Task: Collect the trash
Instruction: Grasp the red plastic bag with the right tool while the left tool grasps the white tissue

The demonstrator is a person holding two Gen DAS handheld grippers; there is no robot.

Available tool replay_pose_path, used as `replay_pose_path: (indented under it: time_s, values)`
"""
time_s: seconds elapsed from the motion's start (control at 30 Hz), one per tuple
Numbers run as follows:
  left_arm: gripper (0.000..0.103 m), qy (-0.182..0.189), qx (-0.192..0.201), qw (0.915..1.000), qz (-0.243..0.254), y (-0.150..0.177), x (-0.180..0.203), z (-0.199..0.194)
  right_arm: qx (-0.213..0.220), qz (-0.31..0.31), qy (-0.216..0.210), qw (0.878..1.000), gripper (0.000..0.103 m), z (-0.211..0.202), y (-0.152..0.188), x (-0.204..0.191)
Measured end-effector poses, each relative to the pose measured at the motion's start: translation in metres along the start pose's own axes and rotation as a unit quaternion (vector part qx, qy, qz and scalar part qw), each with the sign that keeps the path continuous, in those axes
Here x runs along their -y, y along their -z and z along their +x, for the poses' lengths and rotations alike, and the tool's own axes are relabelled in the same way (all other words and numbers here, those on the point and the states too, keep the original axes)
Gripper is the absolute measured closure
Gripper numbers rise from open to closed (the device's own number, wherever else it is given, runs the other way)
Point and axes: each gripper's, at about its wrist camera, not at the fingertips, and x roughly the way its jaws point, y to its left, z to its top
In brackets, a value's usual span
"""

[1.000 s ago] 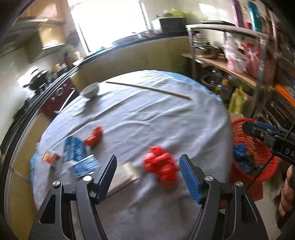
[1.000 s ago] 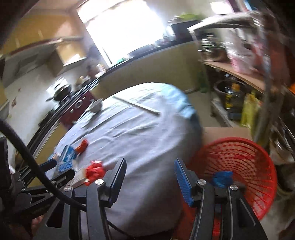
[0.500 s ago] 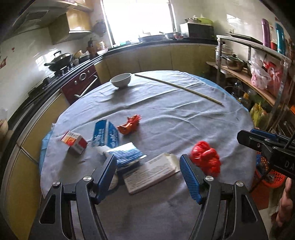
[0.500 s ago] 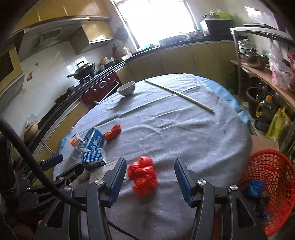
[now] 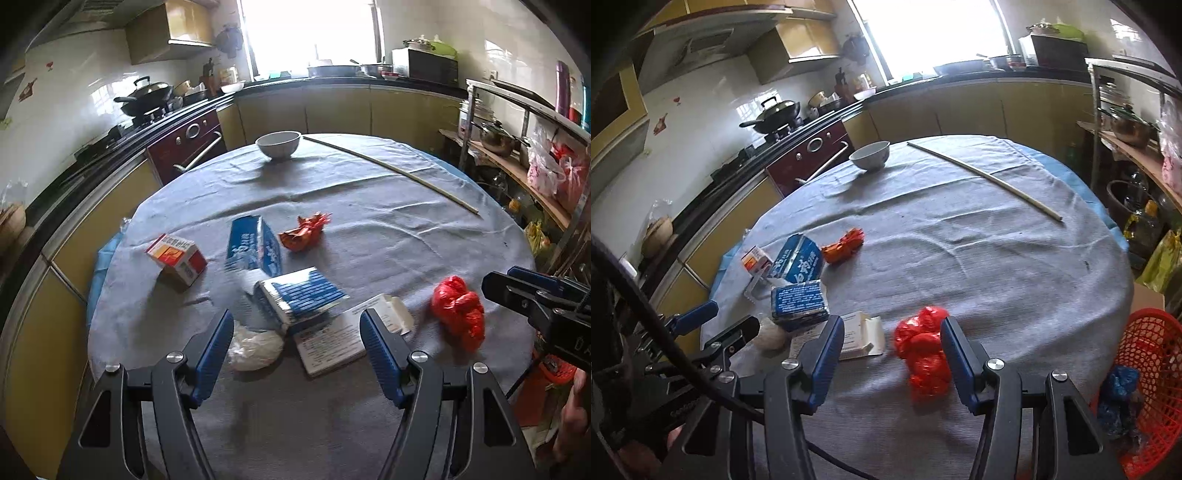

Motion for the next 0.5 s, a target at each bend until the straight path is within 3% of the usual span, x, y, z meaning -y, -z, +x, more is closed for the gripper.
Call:
replay_pose_path:
  time_s: [0.5]
  values:
    - [0.031, -0.029, -0.042, 0.9979, -0.039, 0.022, -0.048, 0.022, -0.018, -0.029, -0.006, 0.999, 0.045, 0.019, 0.002, -0.025]
